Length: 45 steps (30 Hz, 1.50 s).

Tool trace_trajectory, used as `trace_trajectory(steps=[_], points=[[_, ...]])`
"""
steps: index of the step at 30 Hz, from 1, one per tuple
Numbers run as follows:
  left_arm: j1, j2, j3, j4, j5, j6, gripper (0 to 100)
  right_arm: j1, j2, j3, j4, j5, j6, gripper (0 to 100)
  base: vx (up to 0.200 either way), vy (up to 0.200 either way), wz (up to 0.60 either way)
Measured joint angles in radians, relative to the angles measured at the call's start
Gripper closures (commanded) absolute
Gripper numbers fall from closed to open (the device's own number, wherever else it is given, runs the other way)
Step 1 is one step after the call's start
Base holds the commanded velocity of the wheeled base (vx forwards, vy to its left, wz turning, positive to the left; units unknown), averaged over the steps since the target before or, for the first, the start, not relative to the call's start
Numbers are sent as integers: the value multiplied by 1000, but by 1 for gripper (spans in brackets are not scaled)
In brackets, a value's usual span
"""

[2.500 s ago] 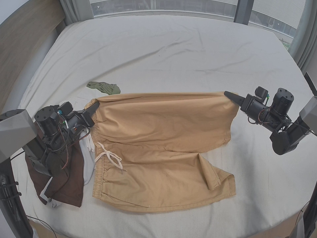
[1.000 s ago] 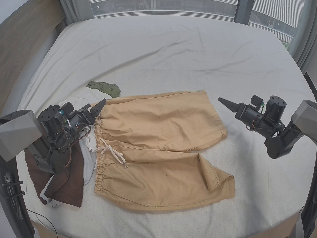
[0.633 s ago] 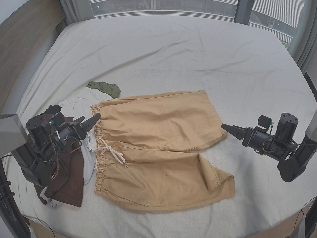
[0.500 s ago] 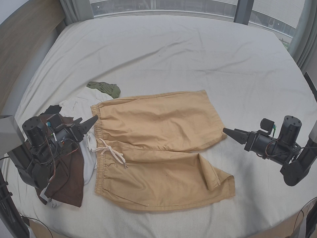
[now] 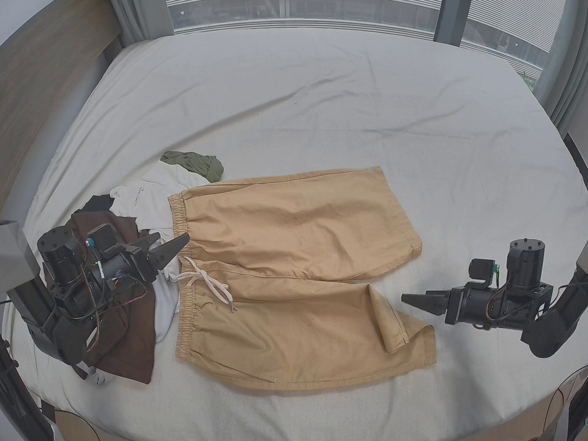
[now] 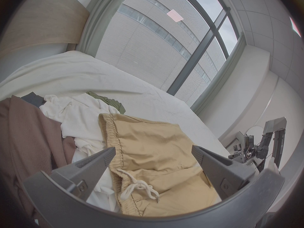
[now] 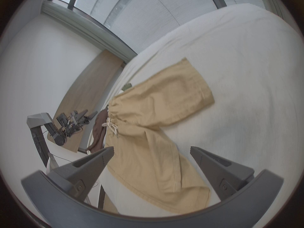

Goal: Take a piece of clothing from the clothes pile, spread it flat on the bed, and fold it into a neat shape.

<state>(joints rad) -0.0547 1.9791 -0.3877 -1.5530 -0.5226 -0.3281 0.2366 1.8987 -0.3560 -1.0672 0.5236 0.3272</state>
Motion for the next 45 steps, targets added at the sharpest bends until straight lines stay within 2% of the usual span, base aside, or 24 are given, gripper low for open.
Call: trace_trajectory(steps=[11,45], points=[[-16,2,25,0,-2,8,0,34,12,4,36,2,-2,0,0,0,0],[-23,3,12,0,0,5,0,67,204,-6,13,20,18,0,0,0,0]])
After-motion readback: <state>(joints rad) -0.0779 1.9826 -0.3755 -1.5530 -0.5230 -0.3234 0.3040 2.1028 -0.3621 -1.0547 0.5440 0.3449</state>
